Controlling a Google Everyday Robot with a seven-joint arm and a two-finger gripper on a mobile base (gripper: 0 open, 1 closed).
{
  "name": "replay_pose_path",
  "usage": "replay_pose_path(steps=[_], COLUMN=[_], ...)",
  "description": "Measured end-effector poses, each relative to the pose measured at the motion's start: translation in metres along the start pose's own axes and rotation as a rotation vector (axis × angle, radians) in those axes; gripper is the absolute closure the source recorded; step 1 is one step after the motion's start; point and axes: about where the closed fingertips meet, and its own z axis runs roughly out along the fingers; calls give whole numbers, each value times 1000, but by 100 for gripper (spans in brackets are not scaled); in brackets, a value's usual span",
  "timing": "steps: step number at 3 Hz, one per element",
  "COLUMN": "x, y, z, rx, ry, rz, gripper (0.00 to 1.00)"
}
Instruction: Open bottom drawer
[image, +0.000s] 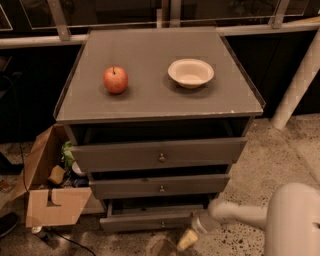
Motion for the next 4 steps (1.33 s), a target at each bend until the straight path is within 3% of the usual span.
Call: replay_pose_path(steps=[1,2,4], x=[40,43,-21], y=[40,49,17], z=[-17,-15,-37], rx=[-47,-62,12], ry=[50,58,-55], rz=[59,58,-48], gripper=[0,0,0])
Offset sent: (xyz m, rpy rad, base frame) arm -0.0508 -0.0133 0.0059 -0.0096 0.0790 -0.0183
